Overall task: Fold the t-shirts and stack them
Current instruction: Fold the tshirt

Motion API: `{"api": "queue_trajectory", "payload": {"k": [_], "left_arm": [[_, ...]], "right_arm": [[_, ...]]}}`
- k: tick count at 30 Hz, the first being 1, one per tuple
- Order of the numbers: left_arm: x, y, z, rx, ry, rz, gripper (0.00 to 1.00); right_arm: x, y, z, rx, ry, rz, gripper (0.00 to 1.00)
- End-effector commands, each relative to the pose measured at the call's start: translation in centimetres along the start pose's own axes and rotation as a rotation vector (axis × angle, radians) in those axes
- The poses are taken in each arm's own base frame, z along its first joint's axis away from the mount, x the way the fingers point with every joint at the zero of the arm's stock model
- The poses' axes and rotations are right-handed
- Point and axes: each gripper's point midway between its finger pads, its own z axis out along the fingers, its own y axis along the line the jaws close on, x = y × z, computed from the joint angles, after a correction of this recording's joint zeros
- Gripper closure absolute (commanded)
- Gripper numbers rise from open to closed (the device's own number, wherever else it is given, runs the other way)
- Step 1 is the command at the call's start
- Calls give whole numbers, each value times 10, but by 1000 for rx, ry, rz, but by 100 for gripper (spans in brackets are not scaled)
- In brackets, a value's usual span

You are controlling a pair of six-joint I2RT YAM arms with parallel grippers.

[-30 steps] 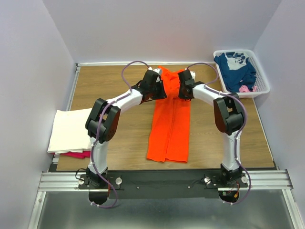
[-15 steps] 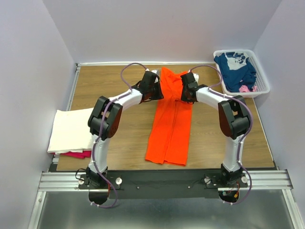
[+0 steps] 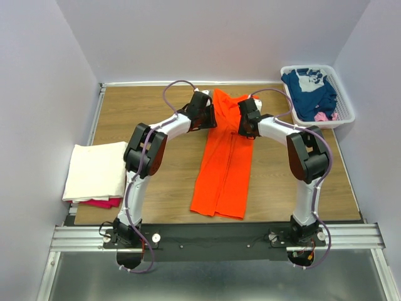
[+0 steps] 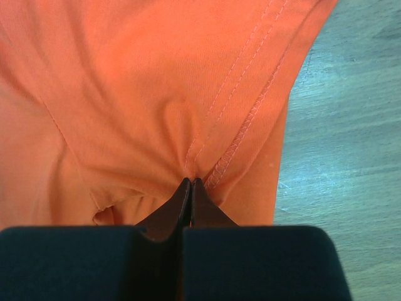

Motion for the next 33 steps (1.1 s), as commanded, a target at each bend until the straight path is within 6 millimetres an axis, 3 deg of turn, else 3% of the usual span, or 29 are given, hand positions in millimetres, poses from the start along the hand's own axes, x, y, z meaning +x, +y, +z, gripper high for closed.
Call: {"api": "queue_trajectory", "payload": {"k": [1, 5, 7, 8, 10, 17, 18, 19, 25, 33], "left_arm": [[4, 16, 13, -53, 18, 27, 55], [6, 23, 21, -84, 29, 35, 62], [5, 26, 26, -98, 29, 38, 74], [6, 27, 27, -106, 35, 37, 88], [6, 31, 28, -124, 34, 33, 100], [-8, 57, 11, -202, -29, -38, 100], [-1, 65, 10, -216, -21, -58, 100], [-10, 71, 3, -222, -43, -76, 100], [-13, 99, -11, -252, -71, -140, 100], [-29, 130, -9, -275, -91, -179, 100]], "right_arm": [[-4, -3, -6, 12, -25, 24, 96], [-5, -5, -7, 19, -32, 28, 96], [-5, -6, -8, 20, -36, 29, 96], [-6, -6, -9, 18, -38, 30, 96], [-4, -6, -9, 19, -35, 28, 91], [-10, -1, -10, -13, -46, 20, 72], [-13, 2, -11, -25, -52, 19, 72], [-13, 4, -11, -31, -52, 15, 71], [-25, 19, -6, -87, -66, 1, 70], [-41, 39, 4, -144, -83, -19, 70]]}}
